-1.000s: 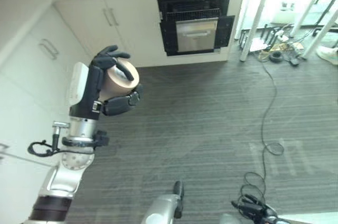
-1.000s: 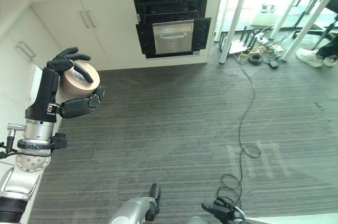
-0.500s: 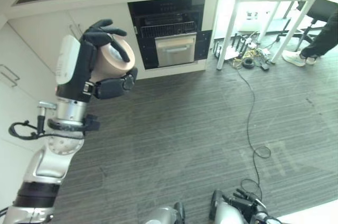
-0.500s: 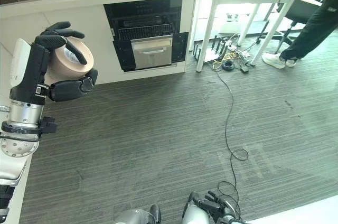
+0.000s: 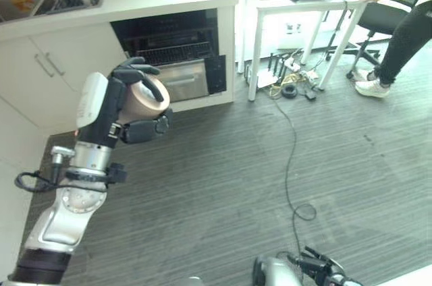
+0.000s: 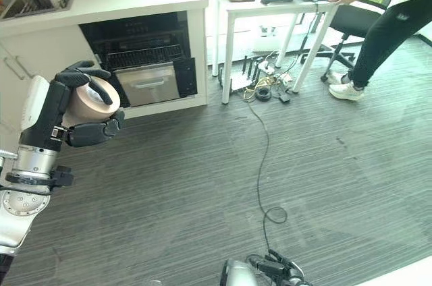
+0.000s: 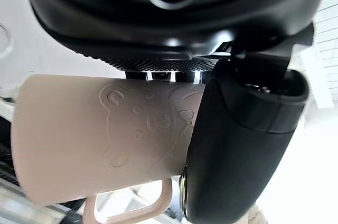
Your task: Place the dishes in the dishwasher.
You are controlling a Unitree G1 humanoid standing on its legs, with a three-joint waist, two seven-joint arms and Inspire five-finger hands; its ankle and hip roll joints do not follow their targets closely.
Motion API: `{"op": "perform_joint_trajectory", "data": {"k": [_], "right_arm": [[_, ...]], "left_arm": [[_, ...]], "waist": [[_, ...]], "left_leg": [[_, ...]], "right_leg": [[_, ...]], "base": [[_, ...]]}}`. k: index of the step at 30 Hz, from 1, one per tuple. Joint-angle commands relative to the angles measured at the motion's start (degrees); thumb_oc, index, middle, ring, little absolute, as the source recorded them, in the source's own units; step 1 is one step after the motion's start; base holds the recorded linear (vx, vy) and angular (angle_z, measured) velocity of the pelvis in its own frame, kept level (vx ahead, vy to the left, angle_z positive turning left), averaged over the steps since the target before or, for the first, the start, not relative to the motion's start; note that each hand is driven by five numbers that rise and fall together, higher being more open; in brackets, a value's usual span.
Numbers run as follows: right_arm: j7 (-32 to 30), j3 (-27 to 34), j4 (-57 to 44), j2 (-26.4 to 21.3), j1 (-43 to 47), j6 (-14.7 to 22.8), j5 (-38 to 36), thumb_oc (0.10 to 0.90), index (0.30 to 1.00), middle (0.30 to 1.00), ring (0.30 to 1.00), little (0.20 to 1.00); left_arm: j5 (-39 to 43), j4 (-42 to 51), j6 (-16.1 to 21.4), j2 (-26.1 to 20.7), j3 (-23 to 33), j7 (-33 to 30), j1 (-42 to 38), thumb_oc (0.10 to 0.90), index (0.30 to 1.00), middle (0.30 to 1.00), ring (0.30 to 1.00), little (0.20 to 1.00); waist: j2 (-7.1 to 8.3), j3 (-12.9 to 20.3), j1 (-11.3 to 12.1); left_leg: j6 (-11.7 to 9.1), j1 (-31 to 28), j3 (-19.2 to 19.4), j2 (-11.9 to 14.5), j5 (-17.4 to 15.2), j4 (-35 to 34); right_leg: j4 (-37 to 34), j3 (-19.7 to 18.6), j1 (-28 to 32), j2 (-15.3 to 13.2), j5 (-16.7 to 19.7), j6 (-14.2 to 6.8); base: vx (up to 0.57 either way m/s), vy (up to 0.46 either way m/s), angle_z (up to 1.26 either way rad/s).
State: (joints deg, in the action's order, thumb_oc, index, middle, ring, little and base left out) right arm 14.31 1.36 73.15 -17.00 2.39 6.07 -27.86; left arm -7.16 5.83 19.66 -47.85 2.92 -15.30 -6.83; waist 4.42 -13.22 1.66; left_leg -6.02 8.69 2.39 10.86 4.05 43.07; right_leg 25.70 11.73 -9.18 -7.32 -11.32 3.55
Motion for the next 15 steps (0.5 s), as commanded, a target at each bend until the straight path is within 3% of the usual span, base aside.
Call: {"op": "perform_joint_trajectory", "data": {"k": [1,4,5,8,9,10,15], "right_arm": [[0.42,-0.21,-0.80,-4.29,-0.53,0.71,-2.09,0.800,0.900,0.900,0.900,0.900],[-0.21,0.44,-0.94,-4.17,-0.66,-0.11,-1.30,0.800,0.900,0.900,0.900,0.900],[-1.20,0.44,-0.86,-3.87,-0.88,-0.98,-1.45,0.800,0.900,0.900,0.900,0.900],[-1.21,0.57,-0.60,-3.88,-1.20,-0.88,-0.47,0.800,0.900,0.900,0.900,0.900],[-1.32,0.57,-0.73,-3.78,-1.70,-0.21,0.87,0.800,0.900,0.900,0.900,0.900],[-1.53,0.54,-0.86,-3.68,-1.85,-0.10,1.02,0.800,0.900,0.900,0.900,0.900],[-3.13,1.88,-2.17,-1.60,-3.99,0.41,0.52,0.800,0.900,0.900,0.900,0.900]], "left_arm": [[3.15,4.39,2.95,-1.08,8.52,-2.85,-9.48,0.400,0.300,0.300,0.300,0.300],[1.91,4.12,3.01,-0.03,7.68,-4.12,-9.58,0.400,0.300,0.300,0.300,0.300],[-0.72,3.62,4.04,1.88,6.66,-7.26,-8.43,0.400,0.300,0.300,0.300,0.300],[-3.20,3.45,4.29,3.89,6.13,-9.27,-7.89,0.400,0.300,0.300,0.300,0.300],[-4.69,3.22,4.77,5.40,6.08,-10.34,-7.66,0.400,0.300,0.300,0.300,0.300],[-5.03,3.21,4.94,5.73,6.18,-10.50,-7.51,0.400,0.300,0.300,0.300,0.300],[-8.68,4.16,6.33,8.29,5.55,-10.15,-6.76,0.400,0.300,0.300,0.300,0.300]], "waist": [[-3.68,-1.09,0.86],[-3.63,-1.19,1.05],[-4.55,-1.84,1.82],[-5.58,-1.90,1.85],[-5.52,-1.65,1.49],[-5.62,-1.69,1.48],[-5.40,-0.06,2.17]], "left_leg": [[5.87,-2.92,2.76,-12.34,-15.17,-12.10],[5.95,-2.49,6.57,-12.00,-12.63,-20.47],[4.58,0.67,6.38,-11.40,-9.50,-25.88],[3.59,3.34,7.07,-9.09,-9.10,-25.88],[3.16,3.40,8.57,-7.71,-10.35,-25.88],[3.65,3.61,9.83,-7.20,-9.61,-25.88],[5.40,1.78,8.67,-9.11,-12.31,-25.88]], "right_leg": [[-8.51,-2.81,6.45,-0.52,1.24,-7.63],[-8.51,-1.04,7.99,0.39,-0.38,-6.99],[-8.51,-1.57,9.78,2.15,-2.53,-6.68],[-8.51,-0.83,10.78,2.90,-3.74,-6.47],[-8.51,-0.06,12.03,2.30,-5.26,-6.63],[-8.51,0.82,11.84,2.12,-4.82,-6.58],[-8.51,3.49,15.54,0.28,-5.90,-7.55]], "base": [[0.32,-0.052,-0.11],[0.26,0.055,-0.36],[0.27,0.180,-0.13],[0.25,0.221,-0.14],[0.21,0.267,-0.22],[0.25,0.311,-0.19],[0.25,0.277,0.10]]}}
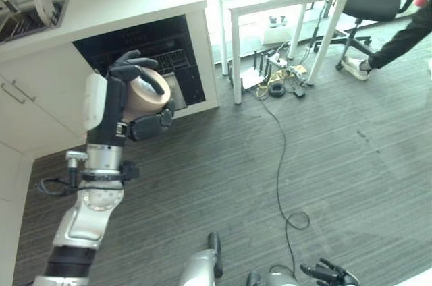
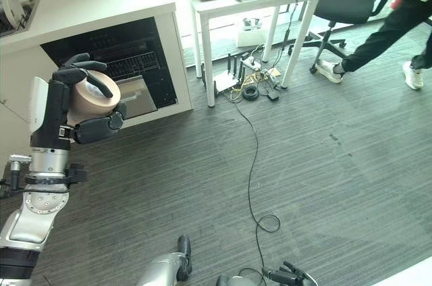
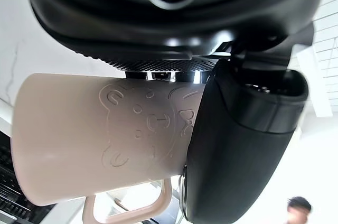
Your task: Place the dishes in the dishwasher.
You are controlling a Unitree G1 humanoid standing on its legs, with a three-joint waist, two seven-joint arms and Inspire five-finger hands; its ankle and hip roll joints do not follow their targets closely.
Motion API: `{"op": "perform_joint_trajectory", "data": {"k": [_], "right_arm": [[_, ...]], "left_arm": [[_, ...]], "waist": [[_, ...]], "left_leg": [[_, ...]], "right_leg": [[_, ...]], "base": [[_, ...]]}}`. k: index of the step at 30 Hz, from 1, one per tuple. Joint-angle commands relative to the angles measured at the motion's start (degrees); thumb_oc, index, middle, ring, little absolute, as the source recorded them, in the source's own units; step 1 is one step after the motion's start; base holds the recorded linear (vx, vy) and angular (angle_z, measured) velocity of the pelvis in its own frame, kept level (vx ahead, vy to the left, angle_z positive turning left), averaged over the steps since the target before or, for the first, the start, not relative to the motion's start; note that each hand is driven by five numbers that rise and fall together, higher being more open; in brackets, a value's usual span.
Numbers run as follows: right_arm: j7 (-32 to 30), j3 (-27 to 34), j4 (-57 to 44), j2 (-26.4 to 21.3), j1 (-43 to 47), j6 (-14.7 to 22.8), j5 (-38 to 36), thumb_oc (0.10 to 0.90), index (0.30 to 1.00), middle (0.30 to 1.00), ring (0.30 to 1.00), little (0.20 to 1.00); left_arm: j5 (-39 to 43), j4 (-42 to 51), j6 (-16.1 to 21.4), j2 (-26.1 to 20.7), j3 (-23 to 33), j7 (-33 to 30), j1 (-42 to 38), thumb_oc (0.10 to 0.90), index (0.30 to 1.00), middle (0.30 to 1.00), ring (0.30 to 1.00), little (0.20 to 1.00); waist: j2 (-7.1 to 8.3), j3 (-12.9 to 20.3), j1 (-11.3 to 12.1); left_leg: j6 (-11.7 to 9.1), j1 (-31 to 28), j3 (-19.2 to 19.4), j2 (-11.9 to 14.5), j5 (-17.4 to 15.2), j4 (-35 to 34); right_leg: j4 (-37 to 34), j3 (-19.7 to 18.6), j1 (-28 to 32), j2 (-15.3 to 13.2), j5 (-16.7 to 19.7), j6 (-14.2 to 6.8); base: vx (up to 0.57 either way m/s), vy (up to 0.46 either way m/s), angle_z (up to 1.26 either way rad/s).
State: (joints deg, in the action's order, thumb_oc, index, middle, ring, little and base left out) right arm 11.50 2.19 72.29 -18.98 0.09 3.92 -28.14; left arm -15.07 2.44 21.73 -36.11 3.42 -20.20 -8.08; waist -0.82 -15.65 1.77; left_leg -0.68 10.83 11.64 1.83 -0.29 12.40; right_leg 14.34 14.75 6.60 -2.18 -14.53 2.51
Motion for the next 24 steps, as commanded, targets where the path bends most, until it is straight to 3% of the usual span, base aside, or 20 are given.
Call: {"op": "perform_joint_trajectory", "data": {"k": [1,3,5,9,12,13,15,17,19,20,21,24], "right_arm": [[-0.64,1.19,-1.79,0.98,-2.13,2.53,0.40,0.800,0.900,0.900,0.900,0.900],[-0.94,1.29,-2.52,1.76,-2.51,2.45,0.22,0.800,0.900,0.900,0.900,0.900],[-0.80,0.54,-3.78,2.66,-2.74,2.24,0.70,0.800,0.900,0.900,0.900,0.900],[0.37,-1.59,-3.31,3.04,-2.48,2.91,1.32,0.800,0.900,0.900,0.900,0.900],[1.50,-2.58,-3.35,2.25,-1.22,2.47,1.46,0.800,0.900,0.900,0.900,0.900],[2.35,-2.90,-2.90,1.61,-0.05,2.38,0.94,0.800,0.900,0.900,0.900,0.900],[3.14,-3.17,-2.41,1.17,0.69,2.39,0.65,0.800,0.900,0.900,0.900,0.900],[3.92,-3.72,-1.84,0.73,1.68,1.97,0.86,0.800,0.900,0.900,0.900,0.900],[3.79,-3.75,-1.26,0.71,1.85,1.34,1.15,0.800,0.900,0.900,0.900,0.900],[3.46,-3.37,-0.20,0.90,1.73,0.89,1.15,0.800,0.900,0.900,0.900,0.900],[3.12,-3.14,0.71,1.15,1.40,0.77,1.10,0.800,0.900,0.900,0.900,0.900],[3.62,-3.41,1.72,0.93,1.47,0.66,1.37,0.800,0.900,0.900,0.900,0.900]], "left_arm": [[-0.66,7.57,4.64,-3.64,4.80,-5.00,-5.60,0.400,0.300,0.300,0.300,0.300],[-0.23,7.67,4.93,-4.07,4.51,-4.59,-5.74,0.400,0.300,0.300,0.300,0.300],[0.69,7.46,4.54,-5.29,3.46,-4.41,-6.81,0.400,0.300,0.300,0.300,0.300],[3.41,7.05,3.14,-6.82,2.20,-2.88,-8.56,0.400,0.300,0.300,0.300,0.300],[5.98,6.56,2.47,-7.70,0.24,-0.23,-10.28,0.400,0.300,0.300,0.300,0.300],[6.85,6.32,1.79,-8.03,-1.15,0.16,-11.24,0.400,0.300,0.300,0.300,0.300],[7.24,6.33,1.41,-8.09,-2.00,0.11,-11.55,0.400,0.300,0.300,0.300,0.300],[7.20,6.05,0.87,-8.56,-3.49,-0.65,-12.07,0.400,0.300,0.300,0.300,0.300],[8.30,5.83,0.17,-9.69,-4.57,-0.61,-13.26,0.400,0.300,0.300,0.300,0.300],[9.66,5.24,0.55,-10.85,-5.34,0.03,-14.34,0.400,0.300,0.300,0.300,0.300],[10.59,4.79,1.18,-11.75,-5.38,0.74,-14.29,0.400,0.300,0.300,0.300,0.300],[10.58,5.41,0.46,-11.70,-3.97,1.59,-12.46,0.400,0.300,0.300,0.300,0.300]], "waist": [[-0.46,2.67,2.08],[-0.81,2.98,1.92],[-1.36,2.88,1.06],[-2.04,2.84,0.24],[-2.33,2.39,-1.14],[-1.96,2.23,-1.72],[-1.75,2.43,-2.06],[-0.16,2.46,-3.02],[0.35,2.58,-3.81],[0.43,2.59,-4.43],[0.54,2.65,-4.55],[0.49,3.21,-3.67]], "left_leg": [[0.71,-0.82,-0.91,-0.34,-8.58,4.79],[1.68,-1.60,-1.62,-0.76,-9.55,4.79],[4.38,-3.12,-3.50,-2.57,-11.70,4.79],[6.22,-5.35,-4.80,-3.75,-13.57,4.79],[6.10,-7.07,-6.19,-3.49,-14.84,4.79],[5.80,-7.99,-7.72,-3.81,-15.79,4.79],[5.46,-8.49,-8.90,-4.11,-16.45,4.79],[5.27,-10.12,-10.39,-5.91,-18.50,4.79],[5.37,-11.05,-11.98,-6.64,-19.96,4.79],[5.16,-11.86,-13.94,-6.84,-20.79,4.79],[4.81,-12.84,-15.14,-6.72,-21.33,4.79],[3.44,-14.76,-15.74,-5.50,-21.47,4.79]], "right_leg": [[2.85,1.27,0.59,-4.73,-2.46,-6.71],[2.85,2.56,1.66,-4.76,-0.09,-7.55],[11.62,2.25,-0.59,-5.35,5.37,-9.86],[23.72,1.11,-6.93,-6.63,8.12,-10.94],[15.71,0.57,-10.33,-5.54,6.64,-10.48],[7.89,-0.69,-11.99,-5.93,9.13,-11.01],[3.09,-2.06,-12.42,-5.76,10.18,-11.26],[2.85,-6.75,-17.91,-7.74,10.59,-12.78],[2.85,-10.87,-20.88,-8.65,12.17,-14.17],[2.85,-14.79,-22.36,-8.76,13.03,-15.13],[2.85,-16.05,-22.12,-8.78,13.40,-15.40],[2.85,-14.26,-19.57,-8.85,11.91,-14.25]], "base": [[0.27,0.274,0.24],[0.19,0.234,0.40],[0.18,0.286,0.51],[0.10,0.122,0.86],[0.16,-0.070,0.43],[0.20,-0.152,0.76],[0.23,-0.164,0.71],[0.29,-0.232,0.17],[0.32,-0.277,0.57],[0.50,-0.445,1.03],[0.47,-0.424,1.43],[0.36,-0.345,1.10]]}}
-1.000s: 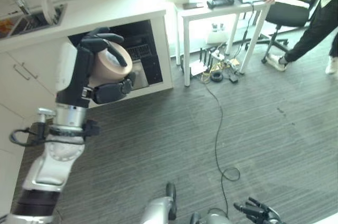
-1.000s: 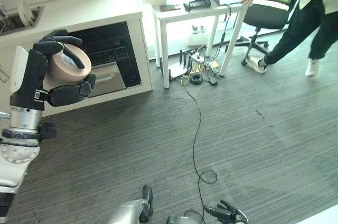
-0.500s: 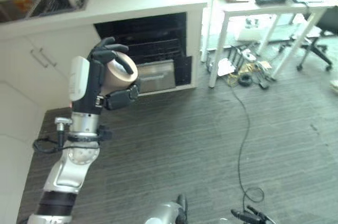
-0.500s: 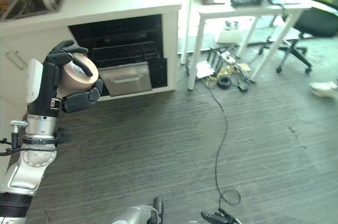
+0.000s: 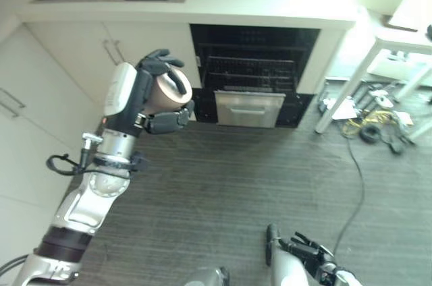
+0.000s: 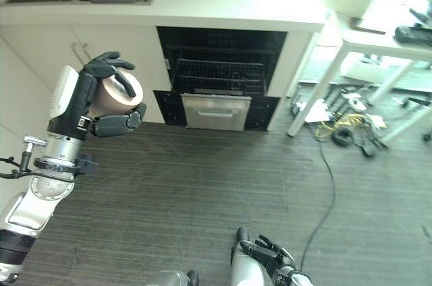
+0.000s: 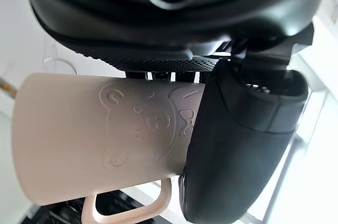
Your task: Place the dishes in the dishwasher.
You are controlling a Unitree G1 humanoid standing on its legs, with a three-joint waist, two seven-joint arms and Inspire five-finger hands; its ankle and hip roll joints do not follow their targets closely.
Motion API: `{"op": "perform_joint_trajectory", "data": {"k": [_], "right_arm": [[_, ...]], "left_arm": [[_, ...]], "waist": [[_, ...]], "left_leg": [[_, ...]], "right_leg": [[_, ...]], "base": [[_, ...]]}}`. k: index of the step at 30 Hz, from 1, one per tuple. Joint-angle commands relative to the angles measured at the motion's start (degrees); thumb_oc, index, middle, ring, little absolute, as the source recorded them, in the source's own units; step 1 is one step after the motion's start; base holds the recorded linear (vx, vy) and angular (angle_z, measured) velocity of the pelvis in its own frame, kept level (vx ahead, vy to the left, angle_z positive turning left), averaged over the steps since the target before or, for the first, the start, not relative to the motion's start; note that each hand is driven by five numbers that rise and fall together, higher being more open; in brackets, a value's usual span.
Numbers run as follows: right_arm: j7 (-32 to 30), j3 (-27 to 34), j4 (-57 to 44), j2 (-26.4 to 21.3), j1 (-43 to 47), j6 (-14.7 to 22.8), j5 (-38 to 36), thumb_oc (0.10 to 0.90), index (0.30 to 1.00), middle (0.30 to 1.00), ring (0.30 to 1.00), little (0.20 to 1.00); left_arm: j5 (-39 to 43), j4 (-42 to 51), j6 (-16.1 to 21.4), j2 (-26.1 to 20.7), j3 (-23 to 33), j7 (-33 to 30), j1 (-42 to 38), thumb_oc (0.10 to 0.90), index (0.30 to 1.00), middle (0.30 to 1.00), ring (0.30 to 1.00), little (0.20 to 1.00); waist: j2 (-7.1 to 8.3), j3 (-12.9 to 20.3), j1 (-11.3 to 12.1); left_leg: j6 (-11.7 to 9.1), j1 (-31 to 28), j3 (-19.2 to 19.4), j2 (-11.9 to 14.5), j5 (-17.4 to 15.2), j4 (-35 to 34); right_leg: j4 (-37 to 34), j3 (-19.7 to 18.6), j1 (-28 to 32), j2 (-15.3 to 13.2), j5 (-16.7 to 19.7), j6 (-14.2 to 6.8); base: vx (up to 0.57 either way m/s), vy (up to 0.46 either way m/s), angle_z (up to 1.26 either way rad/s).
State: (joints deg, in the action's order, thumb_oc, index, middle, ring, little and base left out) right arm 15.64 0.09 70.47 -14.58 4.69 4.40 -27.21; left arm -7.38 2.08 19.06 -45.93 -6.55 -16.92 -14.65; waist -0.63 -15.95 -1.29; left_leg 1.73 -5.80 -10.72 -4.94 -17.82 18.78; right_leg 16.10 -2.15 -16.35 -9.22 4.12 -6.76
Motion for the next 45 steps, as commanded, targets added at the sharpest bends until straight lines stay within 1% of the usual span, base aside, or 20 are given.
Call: {"op": "perform_joint_trajectory", "data": {"k": [1,6,10,13,16,17,18,19,20,21,22,25,26,27,29,30,32,37,41,45], "right_arm": [[-0.35,-1.82,3.41,-3.57,-2.80,0.41,0.00,0.800,0.900,0.900,0.900,0.900],[-0.17,-3.54,1.72,-4.49,-1.13,0.60,-1.09,0.800,0.900,0.900,0.900,0.900],[0.69,-3.79,1.87,-5.49,-0.53,1.62,-1.20,0.800,0.900,0.900,0.900,0.900],[-0.25,-2.68,2.51,-6.18,-1.01,1.19,-3.65,0.800,0.900,0.900,0.900,0.900],[-1.01,-0.89,2.61,-6.18,-1.41,0.19,-3.61,0.800,0.900,0.900,0.900,0.900],[-1.29,-0.69,2.45,-6.13,-1.43,-0.11,-3.30,0.800,0.900,0.900,0.900,0.900],[-1.29,-0.69,2.45,-6.13,-1.43,-0.11,-3.30,0.800,0.900,0.900,0.900,0.900],[-3.21,-0.90,1.89,-5.65,-0.81,-0.99,-3.64,0.800,0.900,0.900,0.900,0.900],[-2.82,-0.90,1.76,-5.68,-0.99,-0.89,-3.03,0.800,0.900,0.900,0.900,0.900],[-2.77,-0.90,1.34,-5.22,-1.28,-0.40,-1.01,0.800,0.900,0.900,0.900,0.900],[-3.24,-1.13,0.35,-4.46,-2.20,-0.20,0.90,0.800,0.900,0.900,0.900,0.900],[-3.62,-0.99,0.58,-3.69,-3.98,-0.27,-1.30,0.800,0.900,0.900,0.900,0.900],[-3.38,-0.72,0.83,-3.61,-4.35,-0.02,-1.52,0.800,0.900,0.900,0.900,0.900],[-2.29,-0.51,1.58,-3.50,-4.57,0.90,0.60,0.800,0.900,0.900,0.900,0.900],[-1.57,-0.52,2.37,-3.48,-4.54,1.51,1.25,0.800,0.900,0.900,0.900,0.900],[-0.63,-0.52,2.93,-3.61,-4.30,1.74,2.33,0.800,0.900,0.900,0.900,0.900],[-0.02,-0.61,3.13,-3.53,-3.87,1.73,3.35,0.800,0.900,0.900,0.900,0.900],[-0.54,-1.63,3.20,-4.06,-3.37,0.41,3.52,0.800,0.900,0.900,0.900,0.900],[-1.04,-1.41,3.24,-6.15,-3.14,-0.23,0.76,0.800,0.900,0.900,0.900,0.900],[-1.17,-1.03,3.24,-6.94,-3.17,-0.27,0.02,0.800,0.900,0.900,0.900,0.900]], "left_arm": [[2.43,6.46,2.66,-1.73,6.36,-1.98,-4.83,0.400,0.300,0.300,0.300,0.300],[0.61,9.85,1.21,-0.73,9.06,-2.29,-1.74,0.400,0.300,0.300,0.300,0.300],[3.03,10.43,0.60,-1.04,10.07,-0.19,-2.86,0.400,0.300,0.300,0.300,0.300],[6.75,10.14,1.55,-0.36,8.56,3.88,-5.13,0.400,0.300,0.300,0.300,0.300],[7.49,10.05,2.37,0.69,7.65,6.21,-5.54,0.400,0.300,0.300,0.300,0.300],[7.40,10.00,3.12,1.01,7.71,6.50,-5.05,0.400,0.300,0.300,0.300,0.300],[7.40,10.00,3.12,1.01,7.71,6.50,-5.05,0.400,0.300,0.300,0.300,0.300],[3.17,9.20,6.85,4.69,8.44,5.67,-0.49,0.400,0.300,0.300,0.300,0.300],[2.82,9.02,7.23,5.10,8.81,5.68,0.02,0.400,0.300,0.300,0.300,0.300],[2.12,8.90,7.38,5.20,9.03,5.10,0.70,0.400,0.300,0.300,0.300,0.300],[2.29,8.43,7.41,4.41,9.57,5.11,0.76,0.400,0.300,0.300,0.300,0.300],[2.46,7.57,7.36,3.25,8.68,5.65,-0.81,0.400,0.300,0.300,0.300,0.300],[2.31,7.53,7.13,3.10,8.65,5.85,-1.29,0.400,0.300,0.300,0.300,0.300],[1.29,8.25,5.10,2.42,8.34,4.56,-2.01,0.400,0.300,0.300,0.300,0.300],[0.91,8.51,3.51,1.71,7.82,3.36,-2.47,0.400,0.300,0.300,0.300,0.300],[2.07,7.88,2.59,-0.13,7.58,2.85,-3.24,0.400,0.300,0.300,0.300,0.300],[3.26,7.15,2.16,-1.87,7.55,2.76,-3.84,0.400,0.300,0.300,0.300,0.300],[3.30,7.74,0.50,-2.29,8.74,1.92,-2.77,0.400,0.300,0.300,0.300,0.300],[2.96,9.69,-0.03,-2.35,10.08,0.06,-2.15,0.400,0.300,0.300,0.300,0.300],[4.45,9.47,-0.08,-2.81,11.11,0.23,-3.31,0.400,0.300,0.300,0.300,0.300]], "waist": [[0.18,3.71,-0.25],[0.02,3.35,0.94],[0.74,2.42,1.70],[0.83,1.77,0.41],[-0.69,1.23,1.05],[-1.18,0.82,1.40],[-1.18,0.82,1.40],[-1.17,0.64,3.99],[-1.52,0.89,4.00],[-1.94,1.09,4.03],[-3.18,0.99,2.76],[-3.50,0.26,1.10],[-3.43,0.25,0.97],[-3.23,0.28,0.37],[-1.98,0.59,-0.03],[-0.84,1.37,-0.22],[-0.07,2.01,-0.12],[0.36,3.19,0.42],[0.60,2.42,0.49],[2.28,1.74,0.47]], "left_leg": [[0.39,0.78,6.31,2.23,-3.95,-1.59],[-1.31,-1.66,7.63,5.33,-1.74,-1.59],[-2.61,-0.88,10.19,5.23,6.47,1.16],[-3.60,2.48,18.92,7.73,9.68,5.75],[-1.80,3.88,16.76,1.76,5.96,-1.59],[-2.15,6.44,16.68,0.84,6.61,-1.59],[-2.15,6.44,16.68,0.84,6.61,-1.59],[-1.79,13.19,17.93,1.01,9.43,-1.59],[-1.74,13.09,18.90,1.80,9.13,-1.59],[-1.23,12.67,17.43,1.67,8.15,-1.59],[0.51,11.44,15.35,2.25,6.53,-1.59],[2.05,9.08,13.02,2.57,4.51,-1.59],[1.95,8.59,13.45,2.99,4.14,-1.59],[1.46,7.06,13.95,4.04,2.85,-1.59],[1.00,5.92,14.02,3.63,1.70,-1.59],[0.61,5.31,13.73,3.67,0.34,-1.59],[0.06,4.68,13.42,4.35,-0.74,-1.59],[-2.18,4.23,13.97,8.49,-0.14,-1.59],[-4.15,4.43,14.36,12.92,3.95,-1.59],[-3.20,3.64,18.80,11.93,7.60,0.80]], "right_leg": [[1.09,3.40,4.14,-1.58,-7.22,-4.41],[1.09,6.92,8.54,0.16,-10.28,-0.92],[1.09,7.62,12.56,1.85,-12.90,1.50],[1.09,11.19,15.03,2.34,-14.04,3.21],[1.09,10.96,15.50,3.74,-14.12,2.20],[1.09,10.67,15.69,4.44,-14.14,2.06],[1.09,10.67,15.69,4.44,-14.14,2.06],[1.09,11.17,18.65,5.84,-17.63,2.79],[1.09,12.23,18.99,6.06,-17.94,2.87],[1.09,12.49,20.13,6.66,-17.49,2.52],[3.18,12.12,19.27,8.18,-12.44,1.15],[10.94,11.47,14.42,6.89,-12.11,0.46],[9.23,12.63,14.43,4.87,-12.28,0.19],[1.61,13.08,15.08,1.21,-10.79,-1.29],[1.09,10.26,12.30,-2.18,-10.00,-3.01],[1.09,6.49,8.95,-4.66,-8.34,-4.87],[1.09,4.31,6.87,-5.95,-7.13,-6.08],[1.09,5.66,8.58,-4.35,-10.39,-4.86],[1.09,8.47,11.58,-1.74,-13.34,-1.07],[1.09,10.00,13.29,-1.07,-13.90,1.13]], "base": [[0.35,-0.325,0.71],[0.27,-0.289,0.10],[0.20,-0.302,-0.08],[0.11,-0.189,0.15],[0.14,0.025,0.69],[0.09,0.042,-0.17],[0.07,0.170,-0.56],[0.06,0.187,-0.22],[0.11,0.226,-0.54],[0.09,0.092,-1.58],[0.08,0.051,-1.68],[0.02,-0.086,-0.42],[0.10,-0.305,-0.03],[0.13,-0.366,-0.14],[0.17,-0.419,-0.27],[0.21,-0.451,-0.15],[0.26,-0.496,-0.09],[0.24,-0.400,-0.02],[0.18,-0.340,0.13],[0.16,-0.279,0.16]]}}
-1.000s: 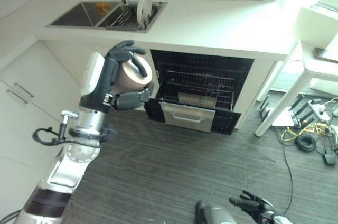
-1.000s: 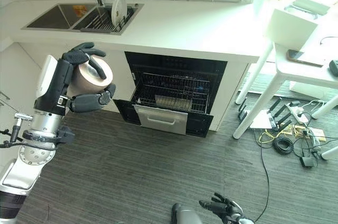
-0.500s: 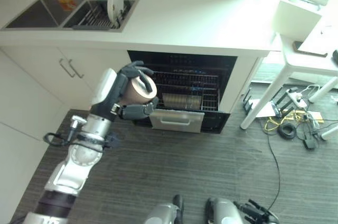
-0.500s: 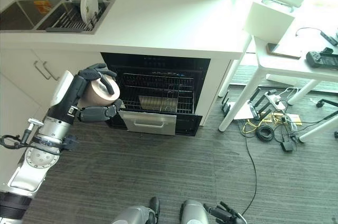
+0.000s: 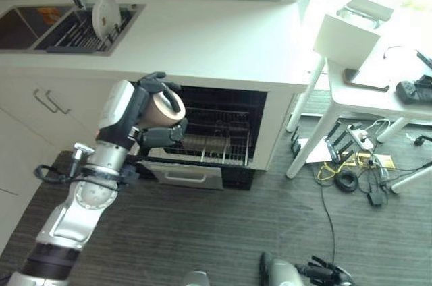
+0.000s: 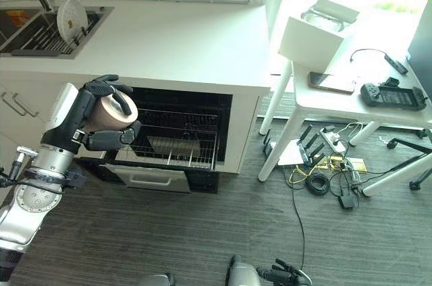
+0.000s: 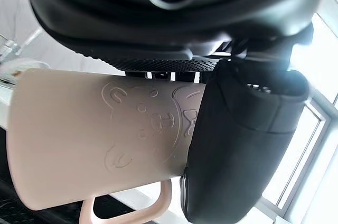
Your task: Place the dishes in the dishwasher.
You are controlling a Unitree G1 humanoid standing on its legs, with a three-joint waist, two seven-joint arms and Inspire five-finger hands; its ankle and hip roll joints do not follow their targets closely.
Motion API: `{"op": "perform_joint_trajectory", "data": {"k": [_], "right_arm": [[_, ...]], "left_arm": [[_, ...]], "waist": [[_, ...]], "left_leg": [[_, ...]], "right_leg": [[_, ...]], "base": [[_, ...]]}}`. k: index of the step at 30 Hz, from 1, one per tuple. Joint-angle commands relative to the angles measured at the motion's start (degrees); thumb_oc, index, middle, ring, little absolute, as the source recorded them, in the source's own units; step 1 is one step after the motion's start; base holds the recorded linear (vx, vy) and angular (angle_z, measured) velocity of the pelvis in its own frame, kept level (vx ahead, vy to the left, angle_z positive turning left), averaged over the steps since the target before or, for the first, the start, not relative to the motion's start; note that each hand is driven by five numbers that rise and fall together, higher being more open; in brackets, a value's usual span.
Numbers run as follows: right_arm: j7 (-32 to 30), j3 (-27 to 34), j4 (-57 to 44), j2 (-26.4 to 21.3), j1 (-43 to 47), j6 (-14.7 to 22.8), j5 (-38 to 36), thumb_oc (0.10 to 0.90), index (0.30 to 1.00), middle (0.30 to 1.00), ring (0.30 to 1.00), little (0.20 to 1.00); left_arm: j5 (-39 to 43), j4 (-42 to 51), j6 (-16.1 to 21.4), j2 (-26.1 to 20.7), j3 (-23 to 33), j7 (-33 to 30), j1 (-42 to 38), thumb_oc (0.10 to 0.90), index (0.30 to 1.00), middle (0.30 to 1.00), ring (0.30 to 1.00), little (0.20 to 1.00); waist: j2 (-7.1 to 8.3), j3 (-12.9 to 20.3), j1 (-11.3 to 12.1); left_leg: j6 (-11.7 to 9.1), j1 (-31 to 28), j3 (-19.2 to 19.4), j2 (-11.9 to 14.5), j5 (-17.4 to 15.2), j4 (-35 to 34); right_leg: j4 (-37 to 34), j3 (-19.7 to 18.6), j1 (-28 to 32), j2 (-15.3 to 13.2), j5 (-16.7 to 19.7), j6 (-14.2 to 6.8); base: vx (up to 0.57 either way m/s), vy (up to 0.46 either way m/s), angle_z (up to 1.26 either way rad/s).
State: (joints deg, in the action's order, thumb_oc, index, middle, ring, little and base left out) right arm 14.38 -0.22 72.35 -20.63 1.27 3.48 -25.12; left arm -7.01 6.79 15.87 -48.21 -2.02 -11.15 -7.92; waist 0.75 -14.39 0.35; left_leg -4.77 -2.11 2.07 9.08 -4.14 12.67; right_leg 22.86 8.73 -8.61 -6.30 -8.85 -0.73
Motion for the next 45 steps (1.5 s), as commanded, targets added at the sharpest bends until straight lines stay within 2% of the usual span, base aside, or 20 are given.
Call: {"op": "perform_joint_trajectory", "data": {"k": [1,2,3,4,5,6,10,13,16,17,18,20,22,24,26,28,32,36,42,45], "right_arm": [[-0.35,-0.24,1.51,-1.08,0.12,0.47,-3.32,0.800,0.900,0.900,0.900,0.900],[-0.34,0.40,1.82,-0.98,0.11,0.45,-3.17,0.800,0.900,0.900,0.900,0.900],[-0.63,1.24,2.05,-1.28,-0.25,0.73,-3.42,0.800,0.900,0.900,0.900,0.900],[-0.64,1.28,2.02,-1.31,-0.28,0.72,-3.43,0.800,0.900,0.900,0.900,0.900],[-1.07,1.60,1.83,-1.59,-0.12,0.32,-4.23,0.800,0.900,0.900,0.900,0.900],[-1.40,1.70,1.66,-1.62,0.12,0.06,-3.85,0.800,0.900,0.900,0.900,0.900],[-2.21,2.03,0.99,-0.94,-0.60,0.13,-4.99,0.800,0.900,0.900,0.900,0.900],[-3.41,2.56,0.30,0.59,-1.55,-0.03,-5.38,0.800,0.900,0.900,0.900,0.900],[-5.07,3.13,-0.24,2.48,-1.82,0.69,-5.95,0.800,0.900,0.900,0.900,0.900],[-5.40,3.29,-0.39,2.83,-1.98,1.28,-6.05,0.800,0.900,0.900,0.900,0.900],[-6.14,3.50,-0.83,3.39,-2.23,2.28,-5.26,0.800,0.900,0.900,0.900,0.900],[-6.89,3.47,-1.72,3.68,-2.76,3.13,-4.92,0.800,0.900,0.900,0.900,0.900],[-7.12,3.20,-2.26,3.71,-2.95,4.09,-5.21,0.800,0.900,0.900,0.900,0.900],[-7.56,2.37,-3.39,3.63,-2.91,4.90,-4.25,0.800,0.900,0.900,0.900,0.900],[-8.02,2.03,-3.52,3.25,-2.42,5.32,-2.93,0.800,0.900,0.900,0.900,0.900],[-7.65,1.82,-3.37,2.56,-1.99,6.70,-4.15,0.800,0.900,0.900,0.900,0.900],[-9.01,1.58,-7.79,1.42,-1.54,11.04,-7.12,0.800,0.900,0.900,0.900,0.900],[-13.94,0.71,-20.59,1.17,-1.15,15.95,-8.73,0.800,0.900,0.900,0.900,0.900],[-21.20,0.44,-41.22,1.45,-2.31,22.02,-1.91,0.800,0.900,0.900,0.900,0.900],[-23.43,1.29,-47.81,1.79,-3.55,24.07,1.18,0.800,0.900,0.900,0.900,0.900]], "left_arm": [[5.04,4.19,3.19,-0.64,6.44,-5.06,-11.19,0.400,0.300,0.300,0.300,0.300],[4.65,3.80,3.72,-0.25,6.29,-4.61,-11.46,0.400,0.300,0.300,0.300,0.300],[2.87,3.72,5.05,1.55,4.84,-4.96,-11.54,0.400,0.300,0.300,0.300,0.300],[2.79,3.69,5.06,1.61,4.77,-5.01,-11.58,0.400,0.300,0.300,0.300,0.300],[1.01,4.09,5.15,3.14,3.62,-6.05,-11.51,0.400,0.300,0.300,0.300,0.300],[-0.60,3.84,5.76,4.61,3.09,-7.00,-11.13,0.400,0.300,0.300,0.300,0.300],[-2.45,3.85,5.66,6.44,2.36,-7.44,-10.90,0.400,0.300,0.300,0.300,0.300],[-2.94,3.55,6.11,6.71,2.16,-7.17,-10.47,0.400,0.300,0.300,0.300,0.300],[-2.96,3.14,7.26,6.15,2.05,-7.19,-9.51,0.400,0.300,0.300,0.300,0.300],[-2.85,3.13,7.36,5.85,2.03,-7.11,-9.47,0.400,0.300,0.300,0.300,0.300],[-2.74,2.95,7.01,5.48,1.82,-7.01,-9.67,0.400,0.300,0.300,0.300,0.300],[-2.20,2.45,6.21,4.93,1.26,-7.04,-10.22,0.400,0.300,0.300,0.300,0.300],[-1.65,1.81,5.41,4.46,0.74,-7.29,-10.74,0.400,0.300,0.300,0.300,0.300],[-1.43,1.91,4.00,4.12,0.33,-8.22,-11.31,0.400,0.300,0.300,0.300,0.300],[-1.09,1.50,3.01,3.60,-0.11,-9.55,-12.01,0.400,0.300,0.300,0.300,0.300],[2.24,1.49,2.50,3.36,0.00,-8.77,-12.39,0.400,0.300,0.300,0.300,0.300],[14.65,1.61,5.53,5.62,0.45,-5.54,-10.15,0.400,0.300,0.300,0.300,0.300],[30.86,1.09,8.12,12.66,-0.09,-1.31,-6.81,0.400,0.300,0.300,0.300,0.300],[44.75,-3.23,15.07,25.02,-2.46,7.16,-3.27,0.400,0.300,0.300,0.300,0.300],[51.27,-3.24,15.19,27.48,-2.82,10.39,-2.33,0.400,0.300,0.300,0.300,0.300]], "waist": [[0.49,-0.65,-0.47],[0.22,-0.77,-0.32],[-0.65,-1.31,-1.22],[-0.70,-1.37,-1.21],[-1.33,-1.87,-1.08],[-1.41,-1.67,-0.73],[-2.62,-0.24,-1.25],[-3.17,0.38,-1.60],[-3.89,0.92,-1.65],[-4.09,1.04,-1.69],[-4.44,1.05,-2.11],[-4.61,0.63,-2.90],[-4.46,0.58,-3.39],[-3.92,0.82,-3.96],[-2.65,0.79,-4.67],[-1.72,1.57,-3.87],[-1.06,2.32,-2.59],[-0.68,2.75,-2.50],[-0.21,2.43,-5.01],[-0.21,2.30,-6.34]], "left_leg": [[3.93,3.77,4.60,-5.51,-6.61,11.80],[4.47,4.10,4.81,-6.76,-7.38,10.36],[3.42,3.05,8.45,-4.83,-4.84,4.52],[3.38,2.99,8.41,-4.81,-4.81,4.52],[1.86,5.09,7.01,-3.92,-1.93,4.52],[2.06,5.49,4.86,-5.14,-3.85,4.52],[1.88,5.27,4.23,-4.86,-6.09,4.52],[2.74,3.90,3.60,-5.83,-7.92,4.52],[4.91,3.10,4.09,-6.49,-9.58,4.52],[5.71,3.05,4.22,-6.70,-10.00,4.52],[7.40,2.83,3.86,-7.19,-10.89,4.52],[9.08,2.47,2.98,-7.89,-11.71,4.52],[9.48,2.45,2.83,-8.16,-11.98,4.52],[8.75,2.51,2.48,-8.28,-12.41,4.52],[8.29,2.22,2.01,-9.02,-13.64,4.52],[7.35,3.14,2.59,-8.65,-13.30,4.52],[5.35,3.20,4.69,-6.89,-11.94,4.52],[4.70,2.36,5.79,-6.50,-11.73,4.52],[5.02,0.45,8.23,-6.00,-12.18,4.52],[5.34,-0.15,8.75,-5.98,-12.55,4.52]], "right_leg": [[-5.67,-0.82,6.72,-2.50,-1.40,-3.96],[-5.67,-0.29,7.20,-2.01,-1.56,-3.90],[-5.67,1.89,8.70,-0.84,-2.35,-3.31],[-5.67,1.93,8.78,-0.82,-2.36,-3.28],[-5.67,1.24,9.75,0.08,-3.27,-2.97],[-5.67,0.85,9.95,-0.36,-3.55,-3.14],[-5.67,2.74,9.91,-1.32,-3.46,-4.06],[-5.67,3.50,9.88,-2.54,-2.78,-4.94],[-5.67,3.60,10.46,-3.23,-1.72,-6.09],[-5.67,3.64,10.84,-3.31,-0.88,-6.41],[-4.65,3.26,10.83,-3.29,2.16,-7.32],[1.05,1.65,8.22,-3.16,4.00,-8.09],[3.40,0.47,5.77,-2.92,4.43,-8.33],[-4.84,-0.11,5.09,-2.13,4.24,-8.01],[-5.67,-2.75,1.08,-2.54,3.73,-8.52],[-5.67,-4.11,1.10,-2.43,1.75,-8.37],[-5.67,-2.84,3.02,-2.82,-0.23,-7.84],[-5.67,-2.45,3.47,-3.30,-0.76,-7.52],[-5.67,-2.51,4.53,-3.25,-0.43,-7.03],[-5.67,-3.18,4.56,-3.14,-0.05,-7.17]], "base": [[0.22,-0.187,0.10],[0.26,-0.023,0.09],[0.17,0.065,0.10],[0.14,0.161,0.44],[0.08,0.196,0.55],[0.12,0.296,0.39],[0.09,0.263,-0.29],[0.11,0.263,0.07],[0.09,0.218,0.04],[0.10,0.232,0.00],[0.09,0.218,0.04],[0.07,0.159,0.09],[0.08,0.023,0.08],[0.11,-0.150,0.02],[0.08,-0.235,0.00],[0.09,-0.272,0.31],[0.07,-0.170,0.25],[0.04,-0.082,-0.02],[0.00,0.004,-0.13],[-0.02,0.047,-0.12]]}}
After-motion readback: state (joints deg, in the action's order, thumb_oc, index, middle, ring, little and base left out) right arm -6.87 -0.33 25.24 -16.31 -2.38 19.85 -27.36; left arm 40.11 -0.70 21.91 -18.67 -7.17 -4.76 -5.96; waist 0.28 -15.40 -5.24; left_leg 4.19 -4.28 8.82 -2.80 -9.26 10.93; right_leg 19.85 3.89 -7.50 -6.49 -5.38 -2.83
